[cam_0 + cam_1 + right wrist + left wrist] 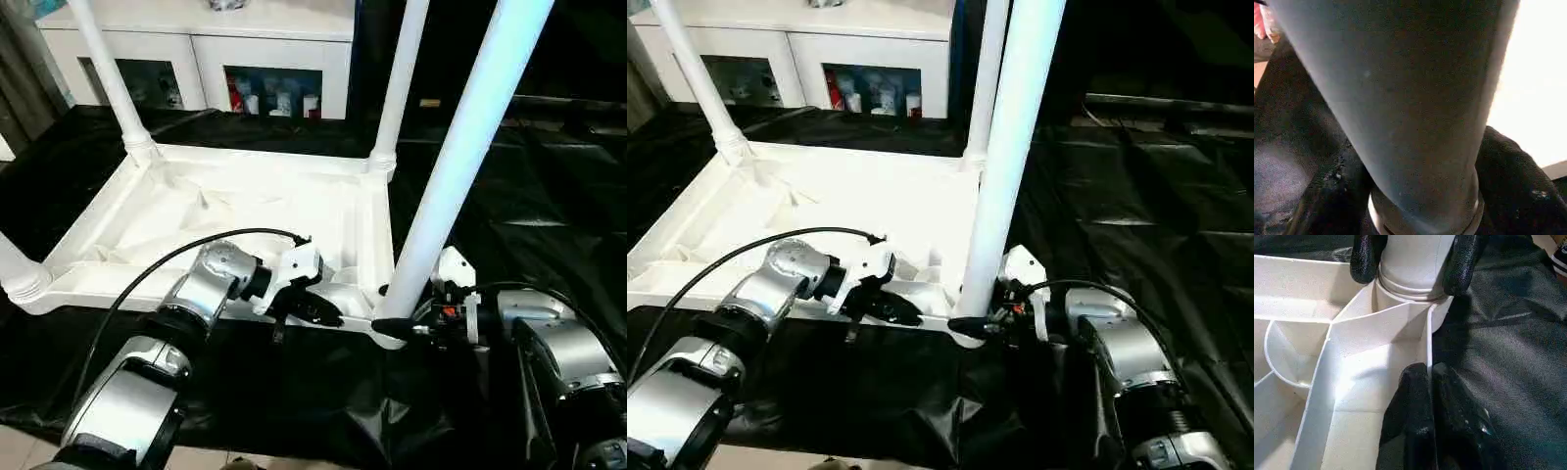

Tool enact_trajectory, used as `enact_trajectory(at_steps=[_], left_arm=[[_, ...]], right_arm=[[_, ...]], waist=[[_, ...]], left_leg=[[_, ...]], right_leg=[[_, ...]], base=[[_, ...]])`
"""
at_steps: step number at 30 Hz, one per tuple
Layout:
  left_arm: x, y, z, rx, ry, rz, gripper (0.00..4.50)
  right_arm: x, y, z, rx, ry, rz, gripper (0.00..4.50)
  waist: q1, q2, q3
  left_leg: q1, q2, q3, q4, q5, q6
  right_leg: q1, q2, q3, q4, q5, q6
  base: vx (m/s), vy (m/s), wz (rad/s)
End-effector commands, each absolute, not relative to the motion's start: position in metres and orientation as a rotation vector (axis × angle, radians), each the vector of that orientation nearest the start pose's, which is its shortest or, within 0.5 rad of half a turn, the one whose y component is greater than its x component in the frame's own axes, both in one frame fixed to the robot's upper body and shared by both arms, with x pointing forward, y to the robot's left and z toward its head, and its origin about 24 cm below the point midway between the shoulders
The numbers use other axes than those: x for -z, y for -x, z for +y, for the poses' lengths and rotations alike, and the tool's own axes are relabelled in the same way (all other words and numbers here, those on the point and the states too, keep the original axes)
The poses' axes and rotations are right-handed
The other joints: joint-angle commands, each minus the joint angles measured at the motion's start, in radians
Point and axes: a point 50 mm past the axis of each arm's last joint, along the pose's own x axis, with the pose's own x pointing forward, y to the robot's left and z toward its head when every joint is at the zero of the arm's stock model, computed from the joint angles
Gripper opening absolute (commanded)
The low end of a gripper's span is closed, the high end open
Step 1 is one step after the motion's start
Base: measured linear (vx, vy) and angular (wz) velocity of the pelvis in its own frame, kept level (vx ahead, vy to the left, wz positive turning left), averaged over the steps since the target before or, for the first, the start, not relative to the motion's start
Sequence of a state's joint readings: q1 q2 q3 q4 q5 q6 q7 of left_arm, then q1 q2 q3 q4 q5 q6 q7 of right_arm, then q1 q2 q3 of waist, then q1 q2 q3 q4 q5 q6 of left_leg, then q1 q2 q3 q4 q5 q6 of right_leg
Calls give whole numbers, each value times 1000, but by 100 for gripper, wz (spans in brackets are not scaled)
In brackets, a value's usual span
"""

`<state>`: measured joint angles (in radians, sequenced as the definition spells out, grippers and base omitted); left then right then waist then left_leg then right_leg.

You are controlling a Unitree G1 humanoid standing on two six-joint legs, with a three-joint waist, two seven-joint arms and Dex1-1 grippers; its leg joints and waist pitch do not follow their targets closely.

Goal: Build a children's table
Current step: Rotate leg to tighten

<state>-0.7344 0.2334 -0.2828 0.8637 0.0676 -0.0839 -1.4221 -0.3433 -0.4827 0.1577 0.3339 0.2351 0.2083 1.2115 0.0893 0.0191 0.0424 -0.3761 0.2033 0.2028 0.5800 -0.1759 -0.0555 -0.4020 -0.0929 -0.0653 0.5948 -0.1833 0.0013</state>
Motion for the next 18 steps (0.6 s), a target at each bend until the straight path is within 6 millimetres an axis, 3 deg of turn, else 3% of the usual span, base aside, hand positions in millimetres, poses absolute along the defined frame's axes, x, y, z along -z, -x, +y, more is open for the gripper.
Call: enact_trajectory(at_steps=[1, 5, 8, 10, 12, 14, 16, 18], left_arm=[[-52, -317, 92, 1661, -370, 414, 0], [-52, -318, 90, 1634, -367, 399, 0], [-52, -324, 87, 1547, -374, 376, 0], [-52, -335, 83, 1403, -383, 368, 0], [-53, -341, 78, 1315, -375, 352, 0], [-56, -348, 65, 1212, -357, 322, 0], [-58, -352, 53, 1134, -344, 305, 0], [-59, -354, 40, 1081, -322, 290, 0]], right_arm=[[-51, -278, -171, -1272, 103, 371, 267], [-45, -273, -168, -1280, 82, 385, 255], [-37, -274, -167, -1200, 78, 402, 243], [-27, -284, -169, -1017, 90, 405, 242], [-20, -291, -169, -879, 88, 407, 241], [-11, -301, -168, -658, 32, 414, 241], [-4, -306, -165, -500, -18, 427, 240], [1, -308, -155, -427, -54, 439, 240]], waist=[[1, -16, -60], [2, -14, -60], [1, -15, -58], [-5, -13, -52], [-14, -16, -48], [-22, -16, -46], [-33, -13, -49], [-39, -13, -50]], left_leg=[[17, 36, -13, -62, -197, 73], [14, 35, -12, -60, -177, 83], [16, 34, -12, -61, -199, 75], [21, 32, -13, -65, -248, 49], [27, 26, -21, -71, -311, 4], [24, 25, -24, -75, -318, -5], [25, 24, -28, -77, -330, -17], [28, 24, -25, -75, -341, -5]], right_leg=[[49, -55, 38, -64, -161, -257], [50, -54, 38, -62, -135, -259], [48, -54, 37, -67, -171, -253], [39, -55, 37, -77, -254, -236], [40, -58, 33, -93, -422, -184], [37, -58, 34, -100, -468, -152], [36, -57, 32, -100, -458, -151], [33, -56, 34, -106, -439, -151]], base=[[0, 0, 0], [0, 0, 0], [0, 0, 0], [0, 0, 0], [-50, 5, -2], [-26, 7, -3], [0, 0, 0], [0, 0, 0]])
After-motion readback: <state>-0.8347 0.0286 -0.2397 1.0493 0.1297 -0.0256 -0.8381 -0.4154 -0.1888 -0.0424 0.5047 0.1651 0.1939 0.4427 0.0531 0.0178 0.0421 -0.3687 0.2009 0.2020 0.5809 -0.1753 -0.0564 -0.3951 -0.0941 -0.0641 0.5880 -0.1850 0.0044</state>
